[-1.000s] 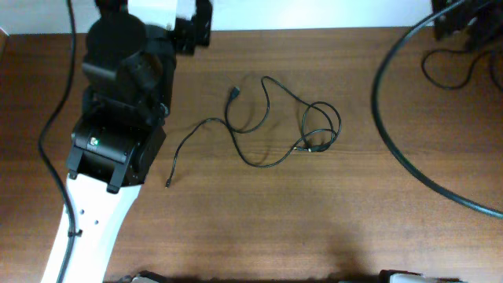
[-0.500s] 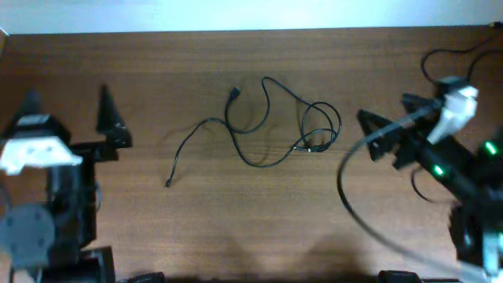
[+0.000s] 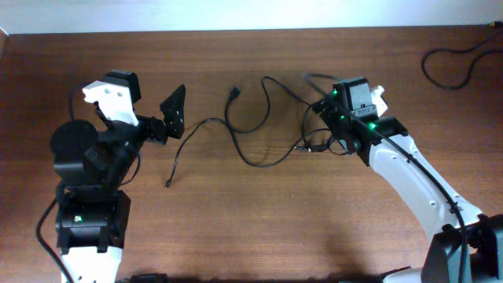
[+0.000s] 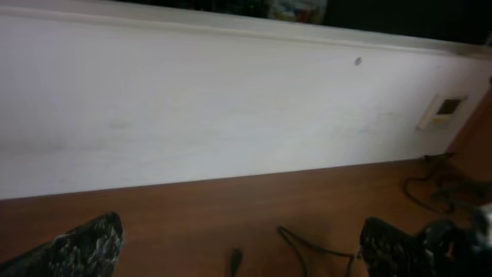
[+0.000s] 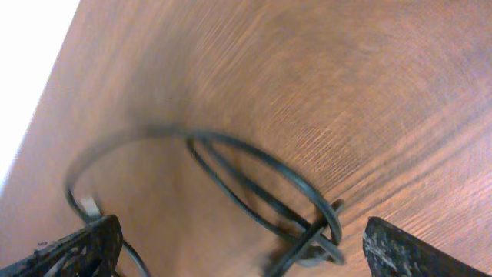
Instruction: Untangle cables
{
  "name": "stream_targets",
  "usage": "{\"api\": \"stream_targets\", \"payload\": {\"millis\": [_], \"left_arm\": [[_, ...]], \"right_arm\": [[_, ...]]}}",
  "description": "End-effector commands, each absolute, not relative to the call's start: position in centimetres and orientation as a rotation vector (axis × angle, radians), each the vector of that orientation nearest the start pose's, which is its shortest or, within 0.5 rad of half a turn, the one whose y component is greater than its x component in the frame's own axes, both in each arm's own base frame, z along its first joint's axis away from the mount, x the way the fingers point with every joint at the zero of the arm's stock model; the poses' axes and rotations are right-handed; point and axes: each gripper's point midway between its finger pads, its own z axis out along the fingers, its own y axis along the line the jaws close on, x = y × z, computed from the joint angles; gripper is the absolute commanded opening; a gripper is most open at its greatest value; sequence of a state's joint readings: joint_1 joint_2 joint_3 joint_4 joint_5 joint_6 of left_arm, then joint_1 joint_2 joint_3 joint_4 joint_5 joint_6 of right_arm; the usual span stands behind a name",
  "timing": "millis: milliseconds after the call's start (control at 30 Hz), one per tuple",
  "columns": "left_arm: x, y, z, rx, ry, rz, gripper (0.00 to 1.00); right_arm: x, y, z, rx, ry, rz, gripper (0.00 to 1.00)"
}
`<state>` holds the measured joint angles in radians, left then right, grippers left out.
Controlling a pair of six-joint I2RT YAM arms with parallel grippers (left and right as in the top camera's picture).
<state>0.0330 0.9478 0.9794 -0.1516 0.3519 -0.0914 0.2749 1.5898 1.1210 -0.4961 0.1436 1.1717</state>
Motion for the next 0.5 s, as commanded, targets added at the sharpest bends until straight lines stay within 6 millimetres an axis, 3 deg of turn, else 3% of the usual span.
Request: {"api": "stream_targets", "payload": {"millis": [0, 33, 133, 267, 300, 333, 367, 400, 433, 467], "left_arm": [[34.5, -4.1, 36.8, 0.156, 1.686, -0.281, 0.99], [34.5, -4.1, 36.8, 0.156, 1.686, -0.275, 0.99], [34.5, -4.0, 36.7, 0.154, 1.687, -0.268, 0.99], [34.5, -4.0, 36.6, 0.153, 1.694, -0.269, 0.99], [34.5, -4.0, 36.5, 0.153, 1.695, -0.269, 0.99], [34.5, -4.0, 36.5, 0.153, 1.695, -0.269, 0.99], [34.5, -4.0, 36.5, 0.153, 1.695, -0.269, 0.99], [34.5, -4.0, 36.5, 0.153, 1.696, -0.269, 0.99], [34.5, -4.0, 36.5, 0.152, 1.698, -0.269, 0.99], [34.5, -4.0, 36.5, 0.152, 1.697, -0.269, 0.99]], "right_arm": [[40.1, 7.0, 12.2, 1.669, 1.944, 0.460, 0.96], [40.0, 7.7, 11.5, 1.729, 1.948, 0.495, 0.80], [39.6, 10.4, 10.0, 1.705, 2.047, 0.528, 0.79], [39.3, 13.3, 10.4, 1.617, 2.058, 0.534, 0.80], [39.1, 13.7, 10.2, 1.605, 2.070, 0.528, 0.57], [39.0, 13.9, 9.9, 1.602, 2.080, 0.520, 0.10], [38.9, 14.1, 9.4, 1.600, 2.095, 0.508, 0.04], [38.8, 14.8, 9.2, 1.578, 2.126, 0.521, 0.04], [40.8, 17.4, 12.5, 1.237, 2.184, 0.651, 0.04], [42.7, 20.1, 18.7, 0.884, 2.101, 0.766, 0.04]]}}
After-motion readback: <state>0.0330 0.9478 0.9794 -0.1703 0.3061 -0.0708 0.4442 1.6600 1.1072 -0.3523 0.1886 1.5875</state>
